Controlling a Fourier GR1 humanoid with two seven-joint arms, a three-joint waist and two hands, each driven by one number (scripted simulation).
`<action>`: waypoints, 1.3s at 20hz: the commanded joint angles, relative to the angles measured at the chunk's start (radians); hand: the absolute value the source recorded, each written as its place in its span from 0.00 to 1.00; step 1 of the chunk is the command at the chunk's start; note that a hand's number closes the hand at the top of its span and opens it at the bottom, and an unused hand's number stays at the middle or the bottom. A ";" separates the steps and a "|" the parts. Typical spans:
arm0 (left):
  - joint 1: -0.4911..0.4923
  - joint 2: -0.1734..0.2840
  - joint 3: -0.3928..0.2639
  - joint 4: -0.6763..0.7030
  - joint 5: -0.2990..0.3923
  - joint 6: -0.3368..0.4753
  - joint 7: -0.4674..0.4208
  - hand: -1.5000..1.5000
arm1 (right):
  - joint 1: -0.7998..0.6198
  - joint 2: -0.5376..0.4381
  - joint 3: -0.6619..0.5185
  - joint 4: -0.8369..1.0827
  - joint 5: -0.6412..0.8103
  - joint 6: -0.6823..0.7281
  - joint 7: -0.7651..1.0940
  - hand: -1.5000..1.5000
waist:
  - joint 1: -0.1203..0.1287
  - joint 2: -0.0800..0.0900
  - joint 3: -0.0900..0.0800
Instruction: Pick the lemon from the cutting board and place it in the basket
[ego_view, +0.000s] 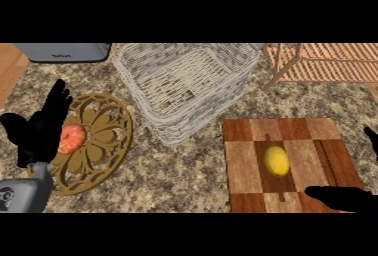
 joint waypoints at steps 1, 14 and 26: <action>-0.023 -0.021 0.007 0.037 -0.011 -0.001 -0.024 0.50 | -0.009 0.047 0.055 -0.182 0.121 0.022 0.291 0.00 | 0.007 0.004 0.003; -0.069 -0.010 0.066 0.048 -0.004 -0.086 0.011 0.50 | 0.043 0.306 0.085 0.057 0.302 -0.072 -0.042 0.00 | 0.016 0.006 0.005; -0.006 -0.095 0.065 0.001 -0.097 -0.068 -0.006 0.50 | 0.072 0.421 0.069 0.139 0.443 -0.109 -0.155 0.00 | 0.016 0.006 0.005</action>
